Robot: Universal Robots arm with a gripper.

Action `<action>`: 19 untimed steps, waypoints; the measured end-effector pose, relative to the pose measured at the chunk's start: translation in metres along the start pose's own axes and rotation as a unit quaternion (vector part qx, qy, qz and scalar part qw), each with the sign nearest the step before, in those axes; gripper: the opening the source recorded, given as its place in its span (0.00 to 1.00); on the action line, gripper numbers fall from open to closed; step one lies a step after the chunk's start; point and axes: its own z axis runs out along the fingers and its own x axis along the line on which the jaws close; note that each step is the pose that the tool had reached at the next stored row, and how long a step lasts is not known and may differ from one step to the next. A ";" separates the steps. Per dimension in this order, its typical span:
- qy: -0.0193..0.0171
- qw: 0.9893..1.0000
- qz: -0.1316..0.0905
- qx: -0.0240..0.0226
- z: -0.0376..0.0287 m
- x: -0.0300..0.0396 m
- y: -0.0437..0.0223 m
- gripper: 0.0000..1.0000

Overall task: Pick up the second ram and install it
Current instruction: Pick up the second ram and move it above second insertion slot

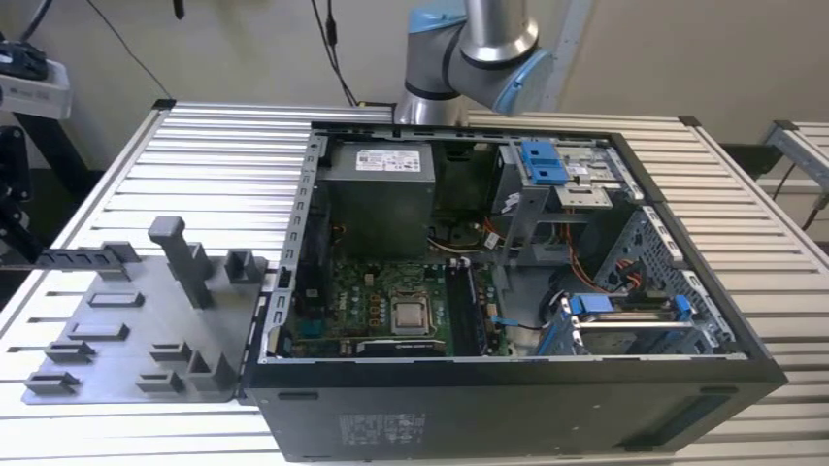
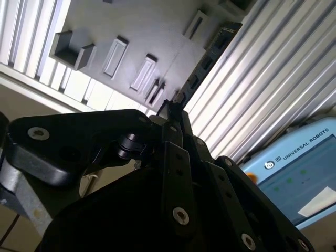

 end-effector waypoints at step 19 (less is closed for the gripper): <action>0.000 1.000 0.000 0.000 -0.0342 -0.0018 0.0001 0.14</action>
